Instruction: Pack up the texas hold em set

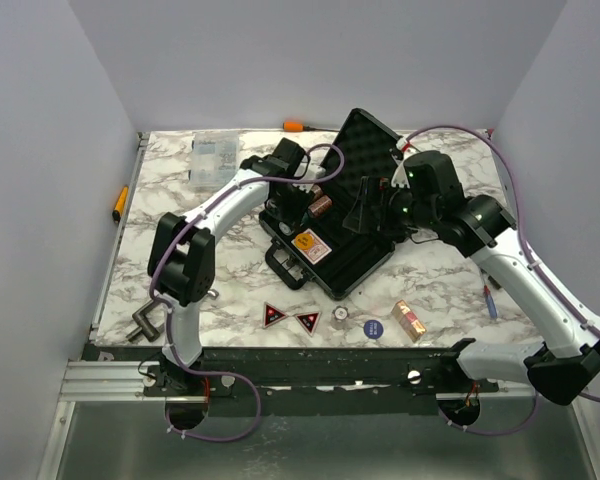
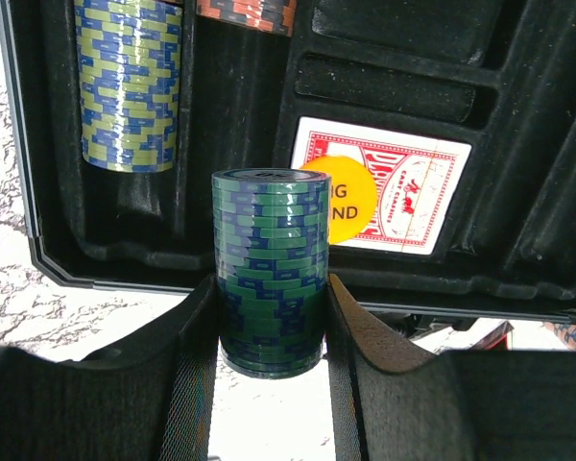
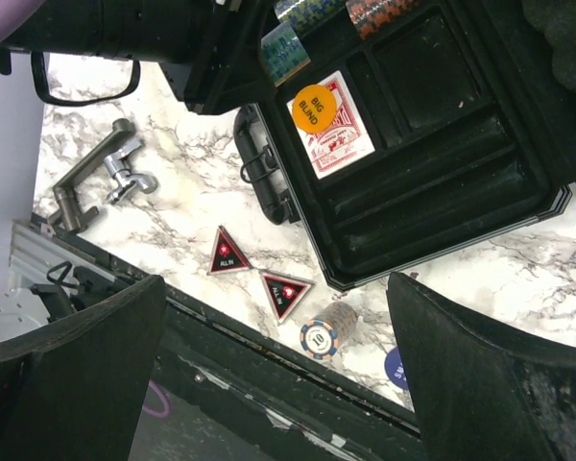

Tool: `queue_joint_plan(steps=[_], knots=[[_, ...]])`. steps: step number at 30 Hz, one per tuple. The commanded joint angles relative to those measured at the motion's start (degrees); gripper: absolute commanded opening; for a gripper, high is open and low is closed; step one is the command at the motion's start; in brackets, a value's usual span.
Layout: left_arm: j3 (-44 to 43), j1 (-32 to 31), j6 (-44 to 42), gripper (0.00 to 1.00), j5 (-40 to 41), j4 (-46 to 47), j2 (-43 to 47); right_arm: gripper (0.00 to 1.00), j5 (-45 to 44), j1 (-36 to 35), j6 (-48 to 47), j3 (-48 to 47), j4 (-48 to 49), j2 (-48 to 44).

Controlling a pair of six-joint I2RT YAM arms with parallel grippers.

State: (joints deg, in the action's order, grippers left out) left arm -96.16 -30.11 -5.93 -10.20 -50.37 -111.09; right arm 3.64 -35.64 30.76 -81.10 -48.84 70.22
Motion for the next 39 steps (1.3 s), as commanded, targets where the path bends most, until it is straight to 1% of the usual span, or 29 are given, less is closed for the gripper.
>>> queue_joint_plan(steps=[1, 12, 19, 29, 31, 33, 35, 39], knots=[[-4.64, 0.58, -1.94, 0.0, -3.1, -0.03, -2.54, 1.0, -1.66, -0.31, -2.43, -1.75, 1.23, 1.84], [-12.04, 1.1, -2.33, 0.0, -1.71, -0.21, -11.83, 1.0, -1.55, -0.31, -4.32, -3.95, 2.89, 4.73], [-14.29, 1.1, -3.8, 0.0, -0.79, -0.17, -14.54, 1.0, -1.97, -0.3, -4.99, -5.03, 3.45, 5.92], [-14.41, 1.28, -4.74, 0.0, -0.17, 0.7, -15.62, 1.0, -0.79, -0.3, -6.03, -6.65, 4.63, 8.54], [-14.34, 1.27, -4.87, 0.03, -0.39, 0.93, -15.62, 1.0, -0.5, -0.26, -6.22, -6.83, 4.88, 8.94], [-14.17, 1.28, -4.96, 0.13, -0.35, 1.14, -15.47, 1.0, -0.22, -0.31, -6.38, -7.02, 5.05, 9.23], [-13.74, 1.28, -5.04, 0.19, -0.48, 1.7, -15.14, 1.0, 0.03, -0.24, -6.42, -7.13, 5.15, 9.43], [-12.39, 1.28, -5.25, 0.39, -1.13, 2.65, -13.97, 1.0, 0.7, -0.3, -6.34, -7.35, 5.11, 9.67]])
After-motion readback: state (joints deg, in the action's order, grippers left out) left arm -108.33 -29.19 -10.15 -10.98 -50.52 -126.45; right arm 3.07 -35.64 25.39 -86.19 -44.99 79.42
